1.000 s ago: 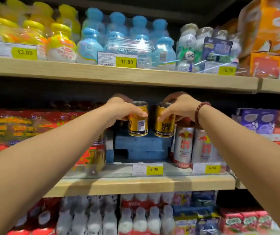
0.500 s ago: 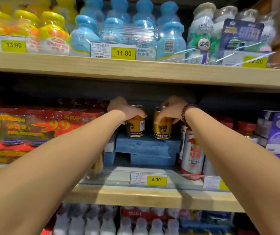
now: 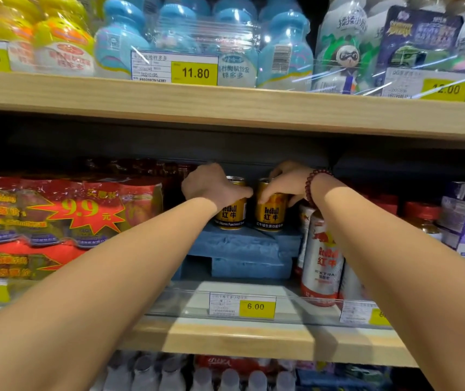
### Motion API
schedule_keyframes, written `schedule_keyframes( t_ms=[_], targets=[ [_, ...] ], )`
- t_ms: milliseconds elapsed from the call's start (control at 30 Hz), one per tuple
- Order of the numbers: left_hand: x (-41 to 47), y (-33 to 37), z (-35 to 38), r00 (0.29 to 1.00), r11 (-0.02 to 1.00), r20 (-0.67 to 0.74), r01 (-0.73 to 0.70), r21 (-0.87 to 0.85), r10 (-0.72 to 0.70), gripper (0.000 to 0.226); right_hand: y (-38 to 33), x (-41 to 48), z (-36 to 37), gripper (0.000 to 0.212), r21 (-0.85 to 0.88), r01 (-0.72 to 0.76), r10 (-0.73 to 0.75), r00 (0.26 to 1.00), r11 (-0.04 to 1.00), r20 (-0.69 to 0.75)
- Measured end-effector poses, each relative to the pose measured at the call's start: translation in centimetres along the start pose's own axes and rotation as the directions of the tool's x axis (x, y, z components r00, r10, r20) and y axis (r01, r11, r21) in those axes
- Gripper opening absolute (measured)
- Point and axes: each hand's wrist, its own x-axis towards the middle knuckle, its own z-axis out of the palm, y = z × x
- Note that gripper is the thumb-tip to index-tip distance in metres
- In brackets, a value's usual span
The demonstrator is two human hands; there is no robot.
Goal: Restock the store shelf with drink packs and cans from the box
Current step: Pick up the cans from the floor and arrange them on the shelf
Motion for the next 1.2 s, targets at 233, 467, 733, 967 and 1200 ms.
schedule_keyframes(
  t_ms=[233, 467, 733, 967, 1200],
  targets=[
    [0.5, -1.3, -1.0, 0.913, 0.899, 0.407, 0.168, -0.404, 0.012, 0.071, -0.2, -0.2, -0.2, 0.063, -0.003, -0.001, 0.001, 0.999, 1.000, 0.039],
    [0.5, -2.5, -0.5, 0.935, 0.849, 0.353, 0.162, -0.504, 0.031, 0.066, -0.4, 0.0, 0.0, 0.065, 0.018, -0.004, 0.003, 0.998, 1.000, 0.055],
    [-0.1, -2.5, 0.5, 0.967, 0.861, 0.254, 0.109, -0.498, 0.025, 0.069, -0.6, 0.1, 0.1, 0.065, -0.008, -0.011, 0.011, 0.998, 1.000, 0.064],
    [-0.7, -2.7, 0.6, 0.977, 0.839, 0.207, 0.064, -0.540, 0.058, 0.059, -0.3, 0.2, 0.4, 0.063, -0.026, 0.005, -0.004, 0.999, 1.000, 0.043],
    [-1.5, -2.9, 0.1, 0.972, 0.829, 0.234, 0.140, -0.541, -0.012, 0.075, -0.1, -0.5, 1.0, 0.083, -0.086, 0.070, -0.080, 0.988, 0.994, -0.130]
  ],
)
